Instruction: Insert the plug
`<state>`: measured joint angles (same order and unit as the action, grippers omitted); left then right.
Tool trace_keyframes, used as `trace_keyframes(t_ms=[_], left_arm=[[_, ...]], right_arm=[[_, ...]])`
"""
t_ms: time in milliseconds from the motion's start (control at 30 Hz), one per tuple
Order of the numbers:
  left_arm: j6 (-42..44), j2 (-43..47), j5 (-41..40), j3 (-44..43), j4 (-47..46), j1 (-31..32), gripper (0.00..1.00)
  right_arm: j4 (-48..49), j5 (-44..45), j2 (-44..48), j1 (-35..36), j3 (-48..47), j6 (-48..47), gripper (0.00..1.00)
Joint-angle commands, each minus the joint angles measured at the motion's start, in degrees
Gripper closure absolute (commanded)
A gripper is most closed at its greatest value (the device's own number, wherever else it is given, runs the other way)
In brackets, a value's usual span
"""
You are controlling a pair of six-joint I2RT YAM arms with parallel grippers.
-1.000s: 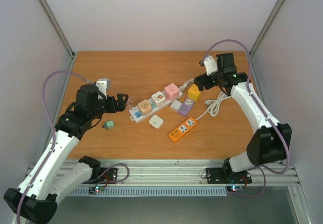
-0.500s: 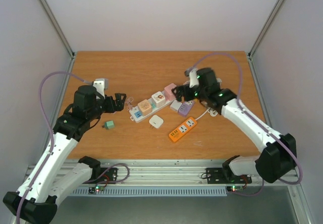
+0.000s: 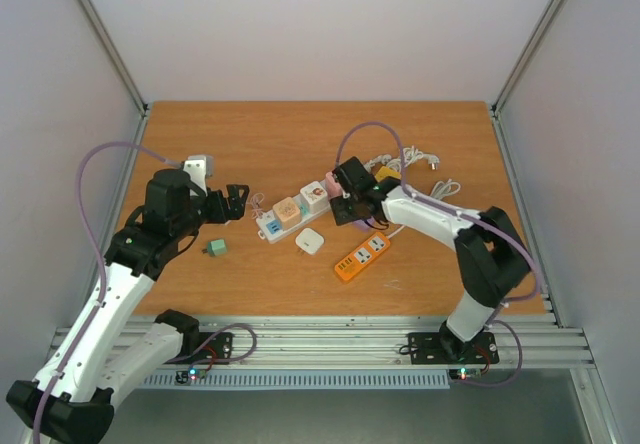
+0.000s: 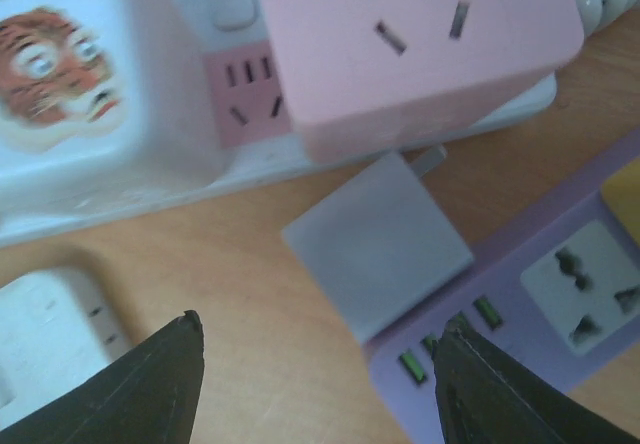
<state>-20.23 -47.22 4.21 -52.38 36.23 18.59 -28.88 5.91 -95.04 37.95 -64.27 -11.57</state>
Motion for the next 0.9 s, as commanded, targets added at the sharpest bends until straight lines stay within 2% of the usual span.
trace_keyframes(t_ms=[0, 100, 167, 267, 433, 867], left_arm=[[1.1, 0.7, -0.5, 0.0, -1.5, -0.4, 0.01], [1.0, 0.7, -0.3, -0.1, -1.4, -0.6, 0.01], [1.0, 0.8, -0.4, -0.1, -1.5, -0.6, 0.01], [1.0, 0.8, -0.4, -0.1, -1.4, -0.6, 0.01], [1.0, 0.6, 0.0, 0.0, -1.5, -0.7, 0.01], [0.9, 0.3, 0.6, 0.0, -1.6, -0.8, 0.01]], right_arm=[[-4.1, 7.1, -5.6, 0.3, -6.5, -4.5, 0.36], [-6.0, 9.7, -9.3, 0.1, -9.8, -8.0, 0.29], [-7.1, 8.8, -11.4, -0.1, -11.2, -10.7, 0.22], [-8.0, 7.2, -14.0, -0.4, -12.0, -13.3, 0.17], [-7.6, 3.4, -15.7, -1.5, -12.0, -16.4, 0.16], [-7.7, 2.0, -19.6, -3.2, -14.0, -20.4, 0.12]])
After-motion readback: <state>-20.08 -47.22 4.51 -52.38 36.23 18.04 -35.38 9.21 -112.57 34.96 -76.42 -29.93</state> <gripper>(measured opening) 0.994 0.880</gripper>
